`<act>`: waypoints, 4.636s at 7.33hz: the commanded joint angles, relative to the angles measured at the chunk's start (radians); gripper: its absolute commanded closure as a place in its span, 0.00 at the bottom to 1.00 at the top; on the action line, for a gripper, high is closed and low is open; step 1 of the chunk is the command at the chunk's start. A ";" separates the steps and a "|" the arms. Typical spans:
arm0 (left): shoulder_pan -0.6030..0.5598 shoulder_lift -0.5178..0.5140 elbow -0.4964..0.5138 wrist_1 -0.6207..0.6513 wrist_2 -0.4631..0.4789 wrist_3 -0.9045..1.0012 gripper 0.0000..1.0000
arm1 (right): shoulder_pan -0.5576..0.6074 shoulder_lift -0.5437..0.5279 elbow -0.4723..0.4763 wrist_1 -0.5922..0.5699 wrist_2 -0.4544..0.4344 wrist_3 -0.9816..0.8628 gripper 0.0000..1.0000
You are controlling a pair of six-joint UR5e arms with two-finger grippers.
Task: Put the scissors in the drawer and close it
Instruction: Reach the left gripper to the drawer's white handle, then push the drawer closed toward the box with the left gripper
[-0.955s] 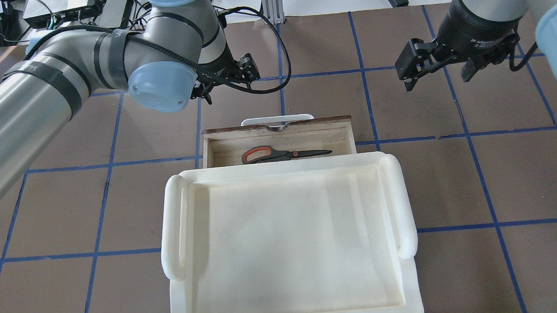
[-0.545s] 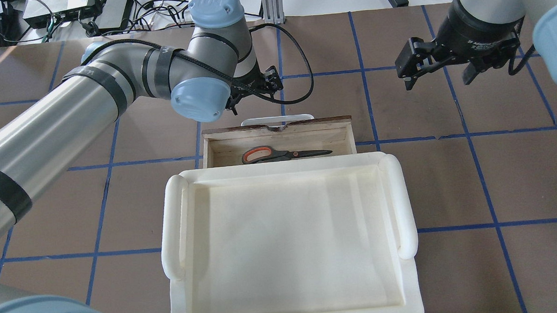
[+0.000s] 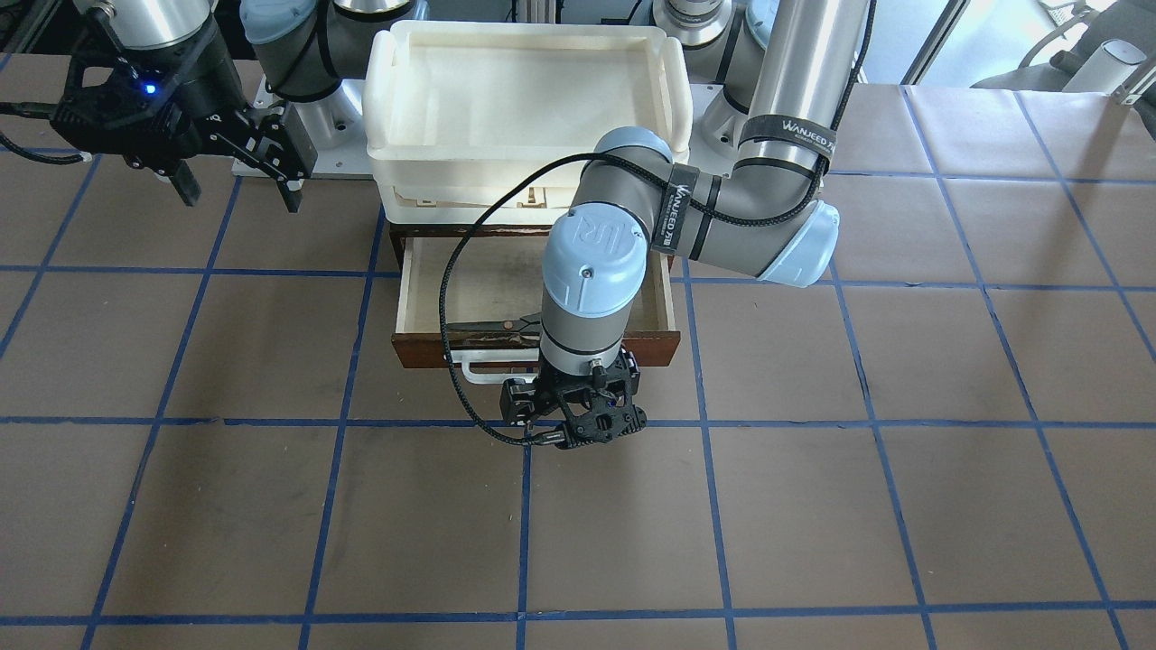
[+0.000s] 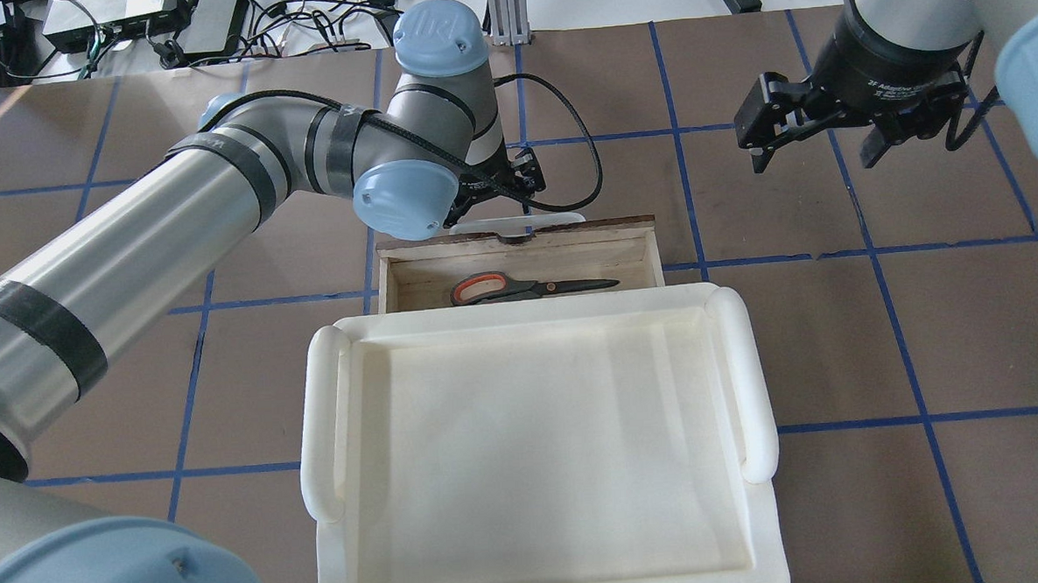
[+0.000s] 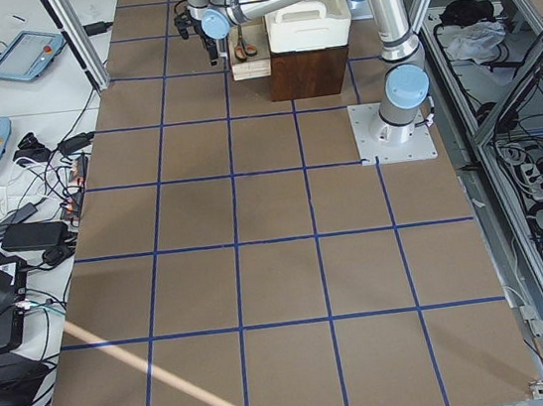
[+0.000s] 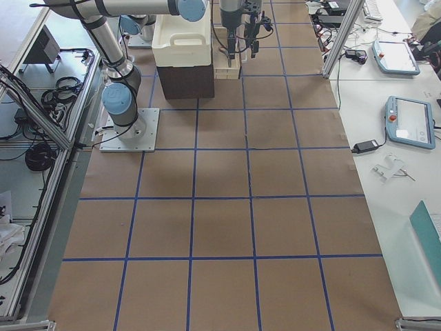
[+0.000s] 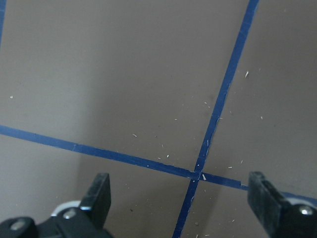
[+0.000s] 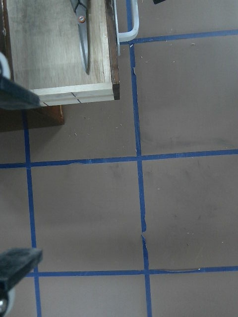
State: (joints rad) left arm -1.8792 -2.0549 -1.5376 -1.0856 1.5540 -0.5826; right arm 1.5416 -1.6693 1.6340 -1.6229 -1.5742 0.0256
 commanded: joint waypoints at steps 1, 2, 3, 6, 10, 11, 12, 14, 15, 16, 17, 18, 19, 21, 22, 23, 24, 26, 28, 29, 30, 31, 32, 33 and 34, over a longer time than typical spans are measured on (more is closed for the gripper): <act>0.000 -0.001 0.002 -0.034 -0.002 0.001 0.00 | -0.005 0.003 -0.008 -0.009 0.006 0.000 0.00; -0.001 -0.001 0.002 -0.066 -0.003 0.003 0.00 | -0.005 0.003 -0.011 -0.011 0.008 0.000 0.00; -0.001 0.008 0.010 -0.086 -0.021 0.007 0.00 | -0.005 0.006 -0.011 -0.017 0.026 0.000 0.00; -0.001 0.012 0.033 -0.138 -0.023 0.009 0.00 | 0.000 0.025 -0.020 -0.012 0.030 0.005 0.00; -0.003 0.019 0.033 -0.217 -0.025 0.009 0.00 | 0.017 0.045 -0.028 0.000 0.017 0.008 0.00; -0.004 0.019 0.033 -0.229 -0.025 0.009 0.00 | 0.031 0.046 -0.028 -0.003 0.019 0.008 0.00; -0.004 0.034 0.033 -0.262 -0.028 0.009 0.00 | 0.034 0.046 -0.028 -0.003 0.019 0.008 0.00; -0.006 0.039 0.033 -0.283 -0.046 0.009 0.00 | 0.045 0.048 -0.028 -0.003 0.017 0.010 0.00; -0.006 0.038 0.033 -0.299 -0.042 0.009 0.00 | 0.045 0.051 -0.028 -0.003 0.016 0.008 0.00; -0.006 0.041 0.031 -0.312 -0.046 0.009 0.00 | 0.045 0.054 -0.028 -0.006 0.016 0.008 0.00; -0.006 0.032 0.031 -0.321 -0.043 0.009 0.00 | 0.045 0.054 -0.028 -0.006 0.016 0.008 0.00; -0.009 0.035 0.031 -0.344 -0.045 0.009 0.00 | 0.045 0.054 -0.028 -0.005 0.016 0.008 0.00; -0.011 0.041 0.030 -0.370 -0.045 0.009 0.00 | 0.045 0.054 -0.028 -0.005 0.016 0.008 0.00; -0.014 0.045 0.031 -0.421 -0.045 0.009 0.00 | 0.045 0.054 -0.028 -0.005 0.016 0.008 0.00; -0.014 0.045 0.030 -0.437 -0.046 0.009 0.00 | 0.045 0.054 -0.028 -0.003 0.016 0.008 0.00; -0.021 0.045 0.028 -0.447 -0.046 0.009 0.00 | 0.045 0.054 -0.028 -0.003 0.016 0.008 0.00; -0.027 0.050 0.028 -0.470 -0.045 0.009 0.00 | 0.045 0.054 -0.028 0.000 0.014 0.008 0.00; -0.032 0.058 0.027 -0.510 -0.045 0.009 0.00 | 0.045 0.053 -0.029 0.029 0.013 0.008 0.00; -0.034 0.047 0.019 -0.516 -0.045 0.009 0.00 | 0.045 0.052 -0.029 0.038 0.014 0.008 0.00; -0.041 0.044 0.016 -0.519 -0.045 0.009 0.00 | 0.045 0.052 -0.029 0.038 0.014 0.008 0.00; -0.044 0.044 0.014 -0.531 -0.045 0.007 0.00 | 0.045 0.052 -0.029 0.038 0.014 0.008 0.00; -0.044 0.041 0.013 -0.540 -0.045 0.007 0.00 | 0.045 0.054 -0.029 0.037 0.014 0.008 0.00; -0.044 0.045 0.013 -0.551 -0.045 0.007 0.00 | 0.045 0.054 -0.029 0.037 0.014 0.008 0.00; -0.046 0.051 0.013 -0.571 -0.045 0.007 0.00 | 0.045 0.054 -0.029 0.037 0.013 0.008 0.00; -0.046 0.050 0.013 -0.582 -0.043 0.001 0.00 | 0.045 0.054 -0.029 0.037 0.014 0.008 0.00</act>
State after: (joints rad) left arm -1.9245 -2.0062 -1.5246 -1.6506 1.5098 -0.5767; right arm 1.5861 -1.6154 1.6045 -1.5861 -1.5607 0.0337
